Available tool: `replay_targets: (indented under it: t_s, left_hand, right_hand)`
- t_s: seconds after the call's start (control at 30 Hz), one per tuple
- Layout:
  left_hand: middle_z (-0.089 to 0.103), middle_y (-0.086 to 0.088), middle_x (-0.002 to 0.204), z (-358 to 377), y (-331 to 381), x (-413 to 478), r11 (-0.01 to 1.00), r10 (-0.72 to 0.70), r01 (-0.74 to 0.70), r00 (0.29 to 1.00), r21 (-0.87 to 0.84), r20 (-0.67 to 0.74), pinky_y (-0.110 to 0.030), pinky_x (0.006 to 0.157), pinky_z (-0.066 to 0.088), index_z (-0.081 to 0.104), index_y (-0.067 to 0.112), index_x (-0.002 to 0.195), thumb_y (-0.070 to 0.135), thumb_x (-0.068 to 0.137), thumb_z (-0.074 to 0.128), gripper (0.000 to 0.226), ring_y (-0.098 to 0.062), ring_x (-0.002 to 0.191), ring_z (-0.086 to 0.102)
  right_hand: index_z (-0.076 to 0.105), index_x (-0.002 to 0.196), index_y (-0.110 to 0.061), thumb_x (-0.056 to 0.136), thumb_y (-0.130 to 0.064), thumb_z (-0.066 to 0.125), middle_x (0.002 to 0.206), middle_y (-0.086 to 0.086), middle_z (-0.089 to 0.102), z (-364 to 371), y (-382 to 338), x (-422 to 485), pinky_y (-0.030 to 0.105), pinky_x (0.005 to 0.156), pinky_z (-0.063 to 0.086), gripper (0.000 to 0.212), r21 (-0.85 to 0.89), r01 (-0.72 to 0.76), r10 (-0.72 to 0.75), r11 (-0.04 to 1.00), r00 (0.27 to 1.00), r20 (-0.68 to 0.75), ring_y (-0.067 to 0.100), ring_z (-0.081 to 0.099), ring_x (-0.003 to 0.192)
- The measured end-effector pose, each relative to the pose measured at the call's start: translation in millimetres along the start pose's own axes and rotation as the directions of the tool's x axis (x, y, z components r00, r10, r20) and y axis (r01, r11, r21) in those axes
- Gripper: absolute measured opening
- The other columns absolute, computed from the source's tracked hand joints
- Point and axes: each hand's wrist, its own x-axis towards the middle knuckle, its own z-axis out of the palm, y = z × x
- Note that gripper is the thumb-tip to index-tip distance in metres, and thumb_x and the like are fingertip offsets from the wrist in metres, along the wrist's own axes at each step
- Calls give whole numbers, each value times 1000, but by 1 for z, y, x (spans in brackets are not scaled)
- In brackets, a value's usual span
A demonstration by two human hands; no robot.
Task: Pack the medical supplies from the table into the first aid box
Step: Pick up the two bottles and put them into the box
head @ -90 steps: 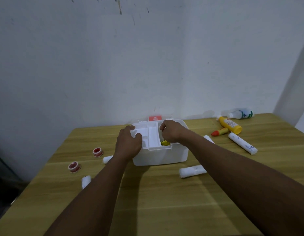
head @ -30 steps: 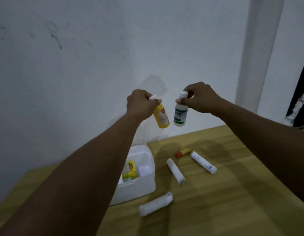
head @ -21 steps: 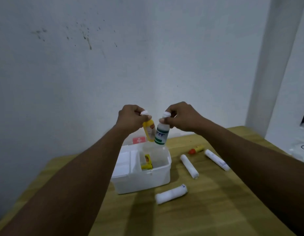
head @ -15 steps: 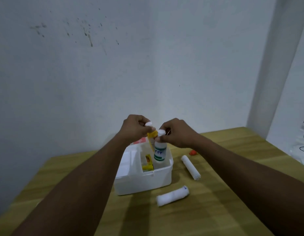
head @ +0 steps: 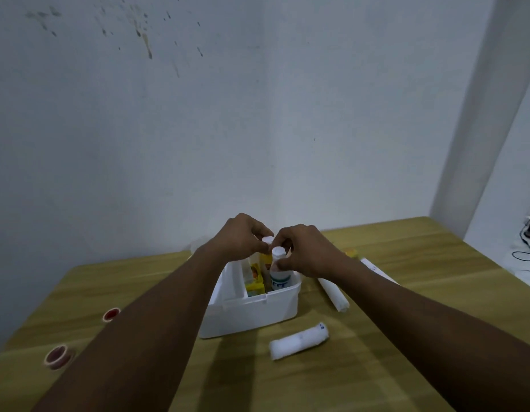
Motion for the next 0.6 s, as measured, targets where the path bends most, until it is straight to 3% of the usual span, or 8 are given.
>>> replay_targets:
  t_s: [0.13, 0.23, 0.33, 0.47, 0.6]
  left_hand:
    - [77, 3, 104, -2, 0, 0, 1000, -28, 28, 1000, -9, 12, -24, 80, 50, 80, 19, 107, 17, 73, 88, 35, -12, 96, 68]
    - [72, -3, 115, -7, 5, -3, 998, -57, 56, 998, 13, 25, -28, 86, 51, 72, 16, 122, 17, 73, 89, 52, -19, 104, 66]
    - [68, -5, 115, -15, 13, -12, 997, -75, 75, 996, 9, 45, -26, 82, 50, 68, 17, 127, 17, 74, 88, 57, -22, 103, 64]
    - [70, -4, 107, -22, 33, -30, 1000, -27, 26, 998, -11, -61, -15, 62, 45, 72, 19, 116, 22, 78, 84, 40, -14, 91, 64]
    - [67, 3, 87, -12, 57, -52, 998, 53, -54, 991, -6, -123, -15, 60, 40, 75, 17, 101, 28, 81, 80, 23, -4, 78, 60]
  right_hand:
    - [70, 100, -19, 69, -26, 85, 98, 0, 70, -1, 4, -2, 33, 75, 56, 35, 33, -21, 22, 999, 999, -26, 15, 63, 85]
    - [69, 101, -19, 66, -32, 87, 93, -2, 70, -9, 5, -5, 22, 64, 48, 41, 64, -27, 27, 998, 1000, -1, 7, 59, 75]
    - [70, 100, -21, 69, -42, 84, 89, -5, 71, -27, 4, -9, 16, 63, 43, 40, 74, -40, 41, 996, 999, -17, 2, 60, 75]
    - [71, 95, -19, 76, -37, 78, 87, -3, 69, -56, 8, -22, 17, 62, 41, 26, 67, -105, 111, 992, 988, -104, 3, 60, 77]
    - [70, 92, -18, 80, -33, 76, 88, -5, 65, -66, 16, -44, 18, 59, 40, 20, 16, -182, 183, 983, 976, -121, 10, 60, 80]
